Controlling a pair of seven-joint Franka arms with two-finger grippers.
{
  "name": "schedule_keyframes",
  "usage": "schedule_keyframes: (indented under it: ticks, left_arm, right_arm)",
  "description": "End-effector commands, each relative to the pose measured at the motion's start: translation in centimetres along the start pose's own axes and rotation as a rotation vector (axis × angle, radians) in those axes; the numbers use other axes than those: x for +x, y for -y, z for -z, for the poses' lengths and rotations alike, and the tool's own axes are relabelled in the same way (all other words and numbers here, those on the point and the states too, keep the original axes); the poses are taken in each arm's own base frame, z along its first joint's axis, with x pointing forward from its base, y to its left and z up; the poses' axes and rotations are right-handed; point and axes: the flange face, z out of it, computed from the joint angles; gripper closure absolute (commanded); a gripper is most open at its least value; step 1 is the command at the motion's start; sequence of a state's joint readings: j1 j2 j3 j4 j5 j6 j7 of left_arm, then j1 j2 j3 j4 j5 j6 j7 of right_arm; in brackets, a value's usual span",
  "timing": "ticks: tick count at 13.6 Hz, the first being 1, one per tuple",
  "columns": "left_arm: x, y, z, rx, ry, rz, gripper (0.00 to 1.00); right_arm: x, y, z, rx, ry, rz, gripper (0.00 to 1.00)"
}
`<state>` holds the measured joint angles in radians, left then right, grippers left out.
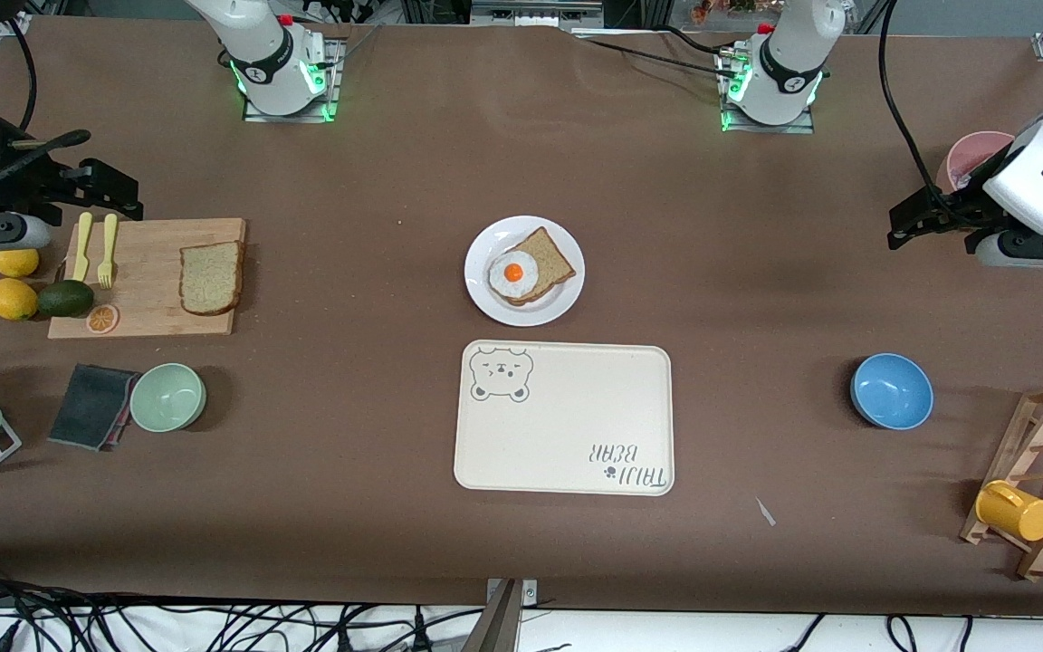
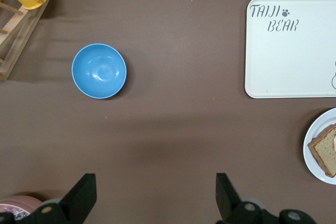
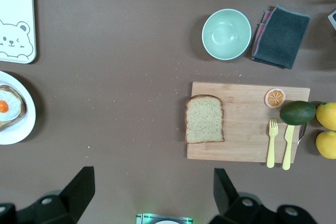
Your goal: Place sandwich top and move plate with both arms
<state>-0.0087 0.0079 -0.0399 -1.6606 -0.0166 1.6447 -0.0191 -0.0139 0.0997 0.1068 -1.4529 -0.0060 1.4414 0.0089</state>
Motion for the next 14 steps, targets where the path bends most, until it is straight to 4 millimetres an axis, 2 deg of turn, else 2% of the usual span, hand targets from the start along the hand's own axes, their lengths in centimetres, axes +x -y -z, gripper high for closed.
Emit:
schedule_keyframes:
  ticks: [1,14]
  left_arm:
    - [0.26,-0.14,0.57,-0.011,0.013,0.010,0.00]
    - [0.20,-0.91,0.66,-0.010,0.015,-0.003,0.00]
  right_arm:
    - [0.04,0.12,0.63,-0.012,-0.010,0.002,0.00]
    - [0.01,0.29,0.02,-0.028,0.008,0.006,0.00]
